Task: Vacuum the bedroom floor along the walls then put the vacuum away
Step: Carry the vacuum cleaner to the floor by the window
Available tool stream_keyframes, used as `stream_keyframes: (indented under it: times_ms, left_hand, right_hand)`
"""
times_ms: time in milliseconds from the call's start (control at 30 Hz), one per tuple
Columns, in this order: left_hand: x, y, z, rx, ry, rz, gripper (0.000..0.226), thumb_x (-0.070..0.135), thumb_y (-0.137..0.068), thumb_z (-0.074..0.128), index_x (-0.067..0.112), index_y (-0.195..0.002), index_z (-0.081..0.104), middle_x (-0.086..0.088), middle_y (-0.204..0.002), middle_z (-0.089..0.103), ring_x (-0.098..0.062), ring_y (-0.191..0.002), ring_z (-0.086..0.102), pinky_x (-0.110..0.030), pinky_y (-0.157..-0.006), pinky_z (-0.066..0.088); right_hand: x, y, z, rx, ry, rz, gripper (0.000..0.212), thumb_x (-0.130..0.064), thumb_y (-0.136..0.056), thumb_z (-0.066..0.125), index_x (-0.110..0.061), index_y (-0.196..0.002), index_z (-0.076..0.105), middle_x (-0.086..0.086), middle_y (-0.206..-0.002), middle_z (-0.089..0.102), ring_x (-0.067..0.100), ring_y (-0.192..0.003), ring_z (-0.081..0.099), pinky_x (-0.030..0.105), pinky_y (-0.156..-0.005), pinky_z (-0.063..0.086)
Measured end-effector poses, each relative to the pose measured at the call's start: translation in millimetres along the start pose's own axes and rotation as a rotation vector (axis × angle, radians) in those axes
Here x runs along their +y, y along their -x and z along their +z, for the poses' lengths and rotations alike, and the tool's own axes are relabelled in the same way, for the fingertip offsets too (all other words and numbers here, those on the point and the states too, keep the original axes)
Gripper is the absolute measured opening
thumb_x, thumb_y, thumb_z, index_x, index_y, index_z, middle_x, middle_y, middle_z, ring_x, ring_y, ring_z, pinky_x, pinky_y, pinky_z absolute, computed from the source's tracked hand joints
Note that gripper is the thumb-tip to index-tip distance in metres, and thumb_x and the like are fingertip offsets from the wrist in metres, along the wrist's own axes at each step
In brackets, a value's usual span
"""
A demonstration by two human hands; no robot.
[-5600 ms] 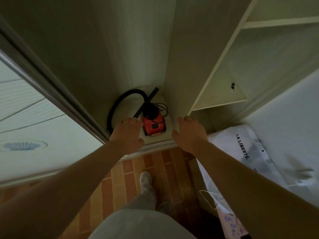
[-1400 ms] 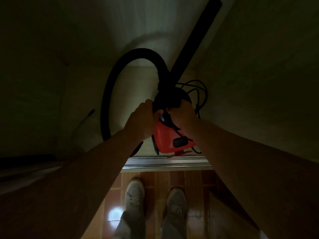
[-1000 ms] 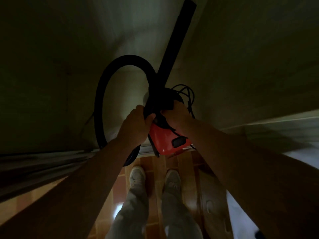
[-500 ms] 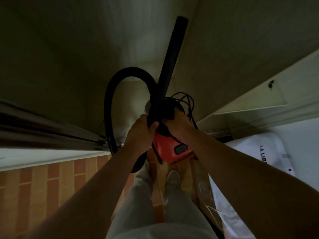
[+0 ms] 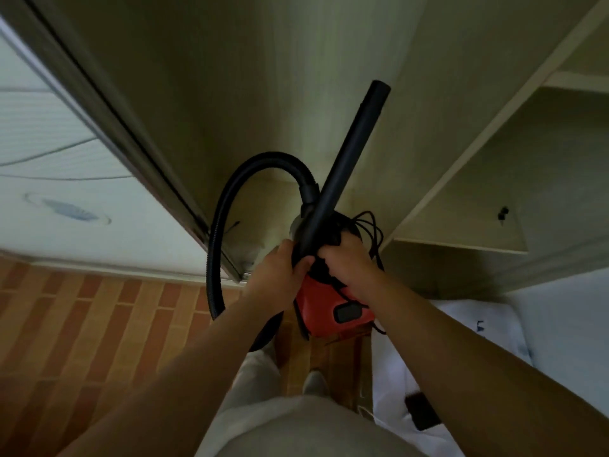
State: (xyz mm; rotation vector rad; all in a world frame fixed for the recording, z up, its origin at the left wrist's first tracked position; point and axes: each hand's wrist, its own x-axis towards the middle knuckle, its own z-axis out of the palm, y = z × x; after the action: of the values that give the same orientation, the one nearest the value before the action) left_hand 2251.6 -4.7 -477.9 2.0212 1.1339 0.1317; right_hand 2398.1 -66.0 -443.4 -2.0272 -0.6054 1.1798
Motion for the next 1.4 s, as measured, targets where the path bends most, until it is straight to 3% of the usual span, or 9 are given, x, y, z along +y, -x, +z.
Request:
stream_keyframes:
  times_ms: [100,233,500,633,800,933,1067,1267,1400]
  left_hand:
    - [9.4,38.4,-7.0,0.077,-0.006,0.001,0.027,0.047,-0.102,0.056,0.022,-0.110,0.049,0.003,-0.083,0.059,-0.016,-0.069,0.059,-0.026,-0.051,0.035]
    - [8.9,87.0,-18.4,0.132,-0.024,-0.021,0.024,0.049,-0.102,0.056,0.027,-0.105,0.046,0.009,-0.078,0.055,-0.005,-0.064,0.054,-0.025,-0.050,0.033]
    - [-18.1,163.7,-34.6,0.211,-0.098,-0.053,0.041,0.059,-0.099,0.049,0.024,-0.120,0.054,0.003,-0.099,0.065,-0.014,-0.082,0.063,-0.033,-0.067,0.053]
    - [-42.7,196.3,-47.5,0.256,-0.049,-0.115,0.041,0.060,-0.098,0.051,0.027,-0.122,0.053,0.009,-0.098,0.063,-0.007,-0.080,0.060,-0.022,-0.063,0.048]
    - [-75.6,233.1,-77.6,0.342,0.012,-0.172,0.035,0.060,-0.097,0.055,0.034,-0.119,0.052,0.012,-0.096,0.064,-0.003,-0.079,0.062,-0.029,-0.068,0.056]
    - [-103.5,263.3,-101.3,0.428,0.067,-0.268,0.031,0.061,-0.095,0.057,0.037,-0.115,0.052,0.013,-0.095,0.066,-0.004,-0.079,0.065,-0.034,-0.070,0.060]
    - [-134.8,293.1,-122.5,0.512,0.101,-0.360,0.029,0.061,-0.095,0.058,0.038,-0.113,0.053,0.017,-0.098,0.067,-0.001,-0.081,0.065,-0.028,-0.069,0.058]
    - [-181.2,335.2,-159.0,0.619,0.129,-0.493,0.034,0.064,-0.093,0.059,0.037,-0.113,0.056,0.017,-0.095,0.068,0.001,-0.080,0.066,-0.029,-0.069,0.061]
    - [-201.6,357.1,-186.1,0.715,0.148,-0.567,0.033,0.065,-0.092,0.060,0.039,-0.111,0.055,0.017,-0.094,0.068,0.001,-0.078,0.066,-0.030,-0.069,0.062]
  right_hand:
    - [4.3,32.0,-3.0,-0.045,-0.059,0.007,0.016,-0.023,-0.086,0.064,-0.018,-0.101,0.066,-0.002,-0.074,0.062,0.013,-0.065,0.060,0.025,-0.055,0.044]
    - [10.6,61.6,6.2,-0.082,-0.077,-0.004,0.045,-0.044,-0.086,0.067,-0.014,-0.119,0.066,-0.006,-0.077,0.054,0.013,-0.067,0.053,0.027,-0.057,0.042]
    - [4.7,113.4,48.8,-0.183,-0.090,-0.088,0.051,-0.056,-0.091,0.068,-0.014,-0.120,0.067,-0.009,-0.070,0.055,0.003,-0.048,0.055,0.017,-0.042,0.041]
    - [5.3,130.3,83.2,-0.252,-0.001,-0.169,0.059,-0.065,-0.087,0.066,-0.016,-0.118,0.069,-0.015,-0.071,0.055,0.002,-0.058,0.052,0.018,-0.053,0.043]
    - [-5.6,148.2,131.4,-0.371,0.108,-0.227,0.064,-0.084,-0.071,0.061,-0.028,-0.101,0.072,-0.023,-0.057,0.057,0.002,-0.062,0.052,0.026,-0.063,0.042]
    - [-24.6,161.0,178.3,-0.448,0.186,-0.273,0.063,-0.085,-0.069,0.059,-0.028,-0.091,0.071,-0.021,-0.054,0.057,0.004,-0.060,0.053,0.028,-0.063,0.043]
    - [-44.2,173.8,227.2,-0.542,0.229,-0.292,0.048,-0.078,-0.076,0.063,-0.030,-0.076,0.065,-0.017,-0.056,0.057,0.007,-0.057,0.054,0.028,-0.059,0.043]
    - [-78.1,201.1,301.2,-0.694,0.321,-0.336,0.040,-0.065,-0.090,0.062,-0.027,-0.079,0.064,-0.014,-0.054,0.059,0.002,-0.048,0.055,0.022,-0.051,0.042]
    - [-103.8,219.6,344.7,-0.781,0.352,-0.365,0.043,-0.062,-0.092,0.062,-0.021,-0.078,0.064,-0.006,-0.053,0.052,0.010,-0.044,0.048,0.028,-0.050,0.038]
